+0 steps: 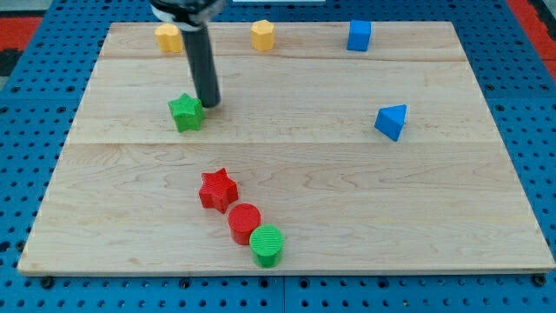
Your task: Push green star into red star
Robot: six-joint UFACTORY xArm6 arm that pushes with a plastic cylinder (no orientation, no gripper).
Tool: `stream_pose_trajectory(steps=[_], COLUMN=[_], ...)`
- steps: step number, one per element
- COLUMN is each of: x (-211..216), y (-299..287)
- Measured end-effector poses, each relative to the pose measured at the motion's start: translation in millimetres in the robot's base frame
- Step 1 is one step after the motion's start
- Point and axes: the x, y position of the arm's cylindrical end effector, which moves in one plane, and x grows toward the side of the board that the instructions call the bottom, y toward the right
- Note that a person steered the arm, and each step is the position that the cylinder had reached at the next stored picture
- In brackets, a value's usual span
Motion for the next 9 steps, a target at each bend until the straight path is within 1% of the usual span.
stream_pose_trajectory(steps=[1,2,3,4,5,6,7,8,9], x=[41.6,-14.4,-22.7,7.8,76.4,113.6,80.9,60.3,37.2], y=[7.9,7.1,-51.5,-81.0,-96.9,-93.5,-111.7,-136.2,-75.9])
